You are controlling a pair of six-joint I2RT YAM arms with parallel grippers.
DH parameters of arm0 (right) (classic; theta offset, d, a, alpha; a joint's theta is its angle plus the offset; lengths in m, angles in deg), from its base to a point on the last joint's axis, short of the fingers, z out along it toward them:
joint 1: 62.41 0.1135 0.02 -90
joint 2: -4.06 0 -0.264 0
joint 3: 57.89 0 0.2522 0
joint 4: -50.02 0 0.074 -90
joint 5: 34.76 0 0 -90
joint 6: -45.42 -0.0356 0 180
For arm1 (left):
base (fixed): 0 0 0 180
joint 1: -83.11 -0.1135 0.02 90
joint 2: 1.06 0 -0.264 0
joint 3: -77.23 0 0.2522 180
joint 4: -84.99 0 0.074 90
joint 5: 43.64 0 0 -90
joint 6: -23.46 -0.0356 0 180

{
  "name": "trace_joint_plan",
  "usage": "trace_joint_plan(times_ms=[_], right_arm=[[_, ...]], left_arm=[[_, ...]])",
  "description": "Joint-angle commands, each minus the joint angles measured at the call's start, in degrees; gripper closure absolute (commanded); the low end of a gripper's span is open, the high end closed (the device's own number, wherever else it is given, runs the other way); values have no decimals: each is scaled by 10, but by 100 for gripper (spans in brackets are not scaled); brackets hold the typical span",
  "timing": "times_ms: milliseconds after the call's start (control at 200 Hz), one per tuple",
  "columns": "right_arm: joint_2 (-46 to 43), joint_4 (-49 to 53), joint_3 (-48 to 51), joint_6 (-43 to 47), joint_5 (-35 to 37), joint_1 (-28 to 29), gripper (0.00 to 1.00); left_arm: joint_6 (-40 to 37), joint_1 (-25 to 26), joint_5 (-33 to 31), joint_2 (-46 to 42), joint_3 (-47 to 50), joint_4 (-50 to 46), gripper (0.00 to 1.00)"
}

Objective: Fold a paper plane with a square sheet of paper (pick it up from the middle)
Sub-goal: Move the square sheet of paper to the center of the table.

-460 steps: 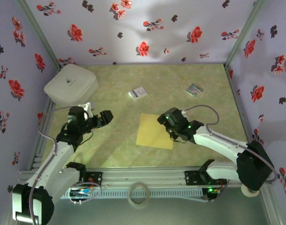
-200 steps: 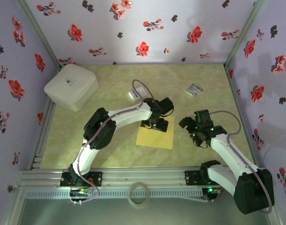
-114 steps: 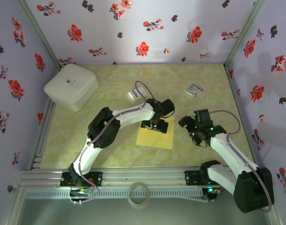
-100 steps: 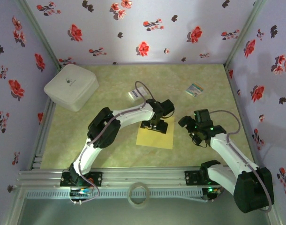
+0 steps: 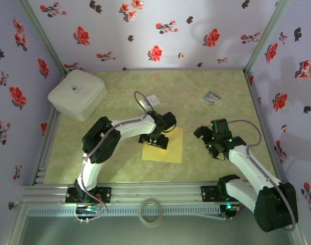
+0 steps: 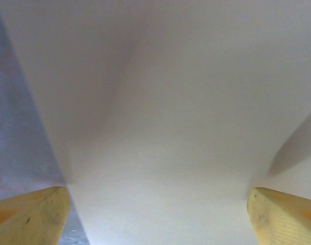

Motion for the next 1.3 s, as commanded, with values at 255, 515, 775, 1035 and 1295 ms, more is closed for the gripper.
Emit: trace_joint_plan(times_ms=[255, 515, 775, 1035, 1295], right_arm=[[-7, -57, -8, 25, -66, -2, 3], [0, -55, -18, 34, -71, 4, 2], [3, -53, -18, 38, -68, 10, 1], [-6, -50, -13, 36, -62, 9, 1], [-5, -47, -12, 34, -61, 10, 1]], left_arm=[[33, 0, 15, -66, 2, 43, 9], [51, 7, 45, -42, -9, 62, 9], [53, 20, 33, 12, -57, 29, 10], [57, 21, 24, 37, -73, 19, 10], [57, 21, 27, 53, -85, 16, 9]])
